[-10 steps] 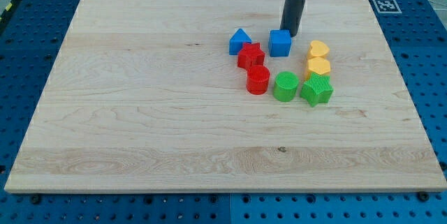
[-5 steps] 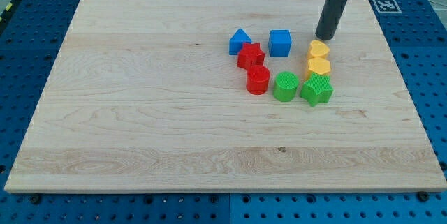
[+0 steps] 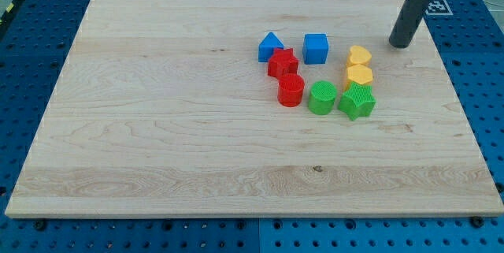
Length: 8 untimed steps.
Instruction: Move the yellow heart to the bottom right of the blue cube
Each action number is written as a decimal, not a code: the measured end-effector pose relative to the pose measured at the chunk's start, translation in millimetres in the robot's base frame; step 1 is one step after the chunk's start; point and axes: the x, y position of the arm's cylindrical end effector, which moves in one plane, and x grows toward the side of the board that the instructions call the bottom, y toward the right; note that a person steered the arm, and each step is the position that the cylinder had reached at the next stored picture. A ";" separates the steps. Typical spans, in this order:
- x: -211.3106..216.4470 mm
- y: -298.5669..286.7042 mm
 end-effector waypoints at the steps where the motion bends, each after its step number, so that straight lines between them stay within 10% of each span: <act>1: 0.0 -5.2; 5: 0.3 41.4; 8: 105.7 8.3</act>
